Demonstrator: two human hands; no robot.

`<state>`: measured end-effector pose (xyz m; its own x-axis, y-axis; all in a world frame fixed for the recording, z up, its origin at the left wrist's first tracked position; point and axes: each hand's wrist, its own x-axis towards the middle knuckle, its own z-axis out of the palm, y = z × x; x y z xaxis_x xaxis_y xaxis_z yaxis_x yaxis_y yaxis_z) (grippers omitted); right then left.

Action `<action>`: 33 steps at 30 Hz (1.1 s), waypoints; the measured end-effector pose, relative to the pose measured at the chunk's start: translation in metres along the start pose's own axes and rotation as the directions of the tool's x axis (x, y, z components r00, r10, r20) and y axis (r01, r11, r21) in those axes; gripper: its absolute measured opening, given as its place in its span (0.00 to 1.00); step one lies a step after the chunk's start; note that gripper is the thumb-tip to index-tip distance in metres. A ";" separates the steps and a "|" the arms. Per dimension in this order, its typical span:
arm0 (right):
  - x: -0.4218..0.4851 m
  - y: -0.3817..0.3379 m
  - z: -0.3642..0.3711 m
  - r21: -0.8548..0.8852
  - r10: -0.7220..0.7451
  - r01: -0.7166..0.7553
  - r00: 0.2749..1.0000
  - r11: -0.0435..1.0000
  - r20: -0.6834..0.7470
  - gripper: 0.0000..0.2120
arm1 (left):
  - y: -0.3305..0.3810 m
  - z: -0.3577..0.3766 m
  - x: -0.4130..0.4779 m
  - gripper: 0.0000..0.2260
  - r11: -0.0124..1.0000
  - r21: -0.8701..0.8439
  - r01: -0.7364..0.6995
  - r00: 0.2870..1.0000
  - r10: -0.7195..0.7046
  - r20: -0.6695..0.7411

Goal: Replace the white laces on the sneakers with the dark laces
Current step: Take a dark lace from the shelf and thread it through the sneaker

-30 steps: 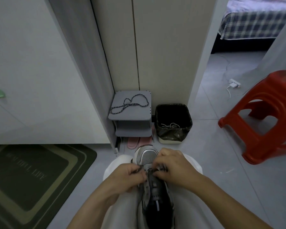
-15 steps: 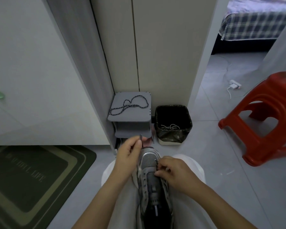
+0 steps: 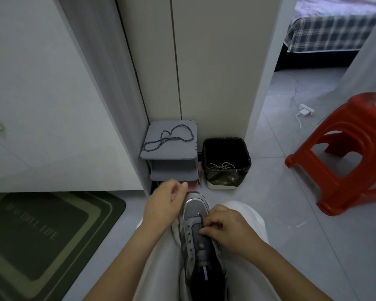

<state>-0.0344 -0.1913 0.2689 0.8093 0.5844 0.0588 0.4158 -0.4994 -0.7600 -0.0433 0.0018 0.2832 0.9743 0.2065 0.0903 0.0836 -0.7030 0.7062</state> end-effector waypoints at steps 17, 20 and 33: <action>0.010 -0.016 -0.013 0.089 0.058 -0.049 0.992 0.995 -0.107 0.12 | -0.022 0.033 -0.021 0.23 0.999 0.004 -0.035 0.962 0.033 0.270; 0.014 -0.021 -0.012 0.151 0.091 -0.070 0.986 0.986 -0.137 0.10 | -0.019 0.033 -0.018 0.20 0.995 -0.094 -0.033 0.947 0.061 0.317; 0.038 -0.082 -0.046 0.503 0.028 0.082 0.978 0.861 -0.208 0.13 | -0.020 0.045 -0.037 0.21 0.996 -0.072 -0.048 0.913 0.073 0.402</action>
<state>-0.0188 -0.1579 0.3633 0.8890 0.4249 0.1708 0.2161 -0.0603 -0.9745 -0.0713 -0.0217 0.2342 0.9795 -0.1366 -0.1481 0.0211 -0.6615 0.7496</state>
